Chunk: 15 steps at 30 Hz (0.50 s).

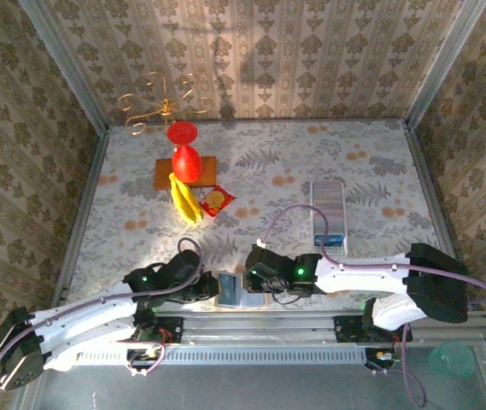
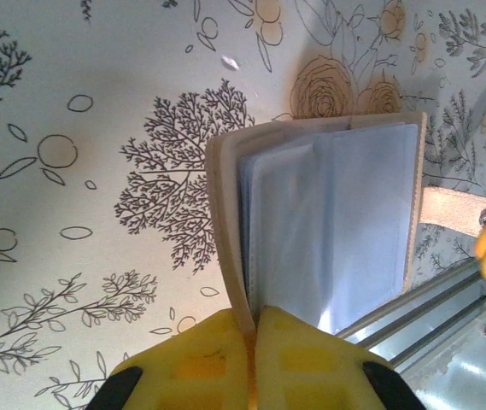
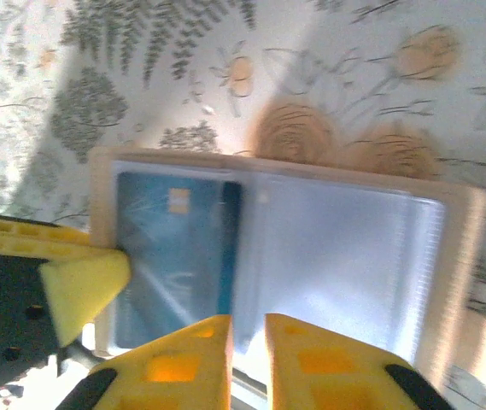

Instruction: Put the credit cards into the card holder

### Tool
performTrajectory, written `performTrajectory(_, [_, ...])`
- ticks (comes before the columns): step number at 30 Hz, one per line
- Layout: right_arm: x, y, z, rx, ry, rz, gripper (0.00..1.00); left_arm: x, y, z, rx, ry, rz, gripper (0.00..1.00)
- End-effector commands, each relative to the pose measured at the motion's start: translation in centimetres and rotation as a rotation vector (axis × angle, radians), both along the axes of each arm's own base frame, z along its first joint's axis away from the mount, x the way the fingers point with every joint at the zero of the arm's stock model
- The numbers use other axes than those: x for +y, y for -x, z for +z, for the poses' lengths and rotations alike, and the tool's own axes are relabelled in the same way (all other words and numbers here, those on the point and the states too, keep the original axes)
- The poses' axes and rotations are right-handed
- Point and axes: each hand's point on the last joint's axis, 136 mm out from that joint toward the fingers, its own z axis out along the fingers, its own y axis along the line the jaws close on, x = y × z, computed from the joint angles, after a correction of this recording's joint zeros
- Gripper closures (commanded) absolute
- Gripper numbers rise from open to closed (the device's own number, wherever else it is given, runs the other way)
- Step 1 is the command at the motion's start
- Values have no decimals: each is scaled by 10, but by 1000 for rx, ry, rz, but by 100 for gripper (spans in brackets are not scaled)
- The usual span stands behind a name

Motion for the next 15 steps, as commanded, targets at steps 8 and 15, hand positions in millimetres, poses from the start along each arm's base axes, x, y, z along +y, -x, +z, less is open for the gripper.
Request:
performTrajectory(8, [-62, 12, -24, 49, 321, -27, 71, 9, -6, 2, -34, -81, 1, 94])
performTrajectory(15, [-81, 4, -26, 42, 347, -80, 70, 9, -7, 1, -31, -86, 2, 94])
